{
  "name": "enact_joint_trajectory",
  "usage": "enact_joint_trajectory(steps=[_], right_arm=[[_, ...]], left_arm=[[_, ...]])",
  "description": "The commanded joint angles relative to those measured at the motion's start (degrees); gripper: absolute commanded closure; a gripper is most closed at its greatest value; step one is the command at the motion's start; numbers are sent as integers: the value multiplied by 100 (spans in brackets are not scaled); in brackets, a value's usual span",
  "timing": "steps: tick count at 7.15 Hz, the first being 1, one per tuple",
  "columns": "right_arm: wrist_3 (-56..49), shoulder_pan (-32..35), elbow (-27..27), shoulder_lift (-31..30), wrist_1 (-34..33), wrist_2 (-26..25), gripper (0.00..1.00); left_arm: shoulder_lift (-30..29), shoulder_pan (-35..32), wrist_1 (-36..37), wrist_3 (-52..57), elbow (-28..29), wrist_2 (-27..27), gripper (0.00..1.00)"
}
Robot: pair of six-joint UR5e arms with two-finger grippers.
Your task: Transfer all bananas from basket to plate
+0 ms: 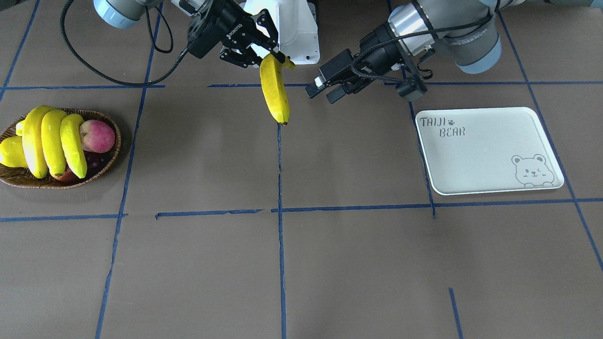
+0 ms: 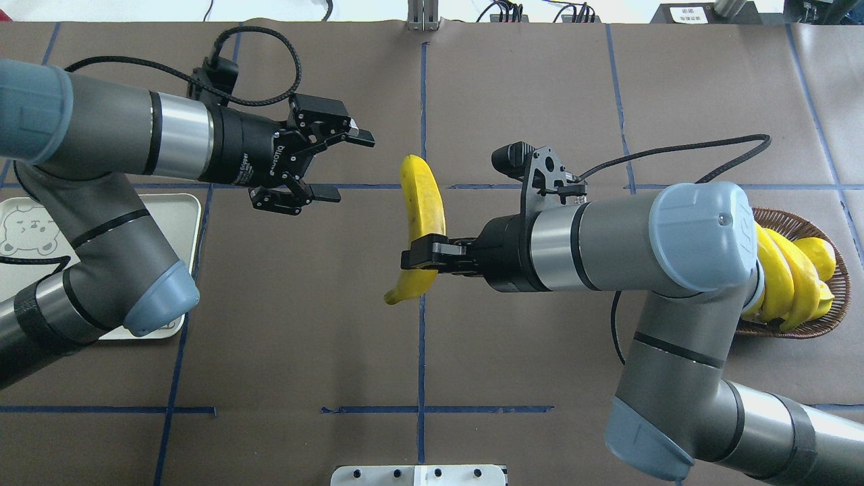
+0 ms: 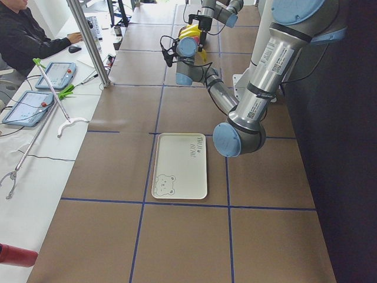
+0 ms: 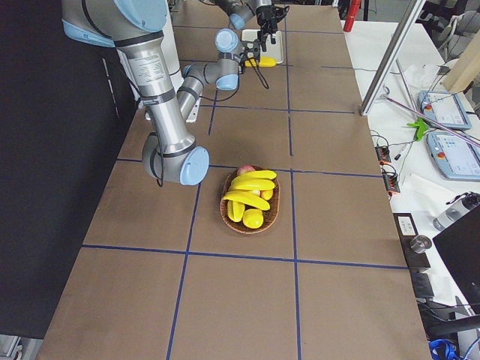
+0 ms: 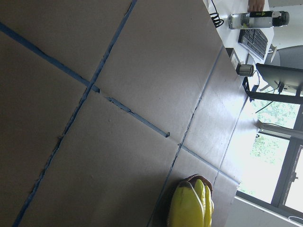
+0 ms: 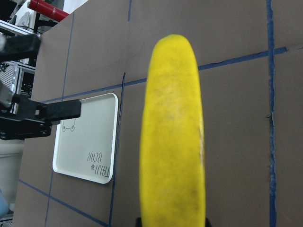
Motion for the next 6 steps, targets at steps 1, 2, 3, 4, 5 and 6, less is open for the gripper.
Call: enact_joint_trajectory(steps=[1,2,3,4,5,6], right_arm=[[11,-71,6,16,-8,-30,100],[2,-106,-3,25,-8,-30,100],[2,-141,-3,25,-8,-39,100],[2,-141,-3,25,-8,-39,100],[11,-150,-3,25,-8,-39,100],[11,-150,6,42,-8,-39,100]], left_arm=[[-42,176,4,-19,55,76,2],[-68,264,4,-27,64,85,3],[-225,430,13,-36,73,294,3],[-305,571,4,-36,117,496,4],[-341,598,4,-45,134,515,4],[-341,668,4,-36,161,533,4]])
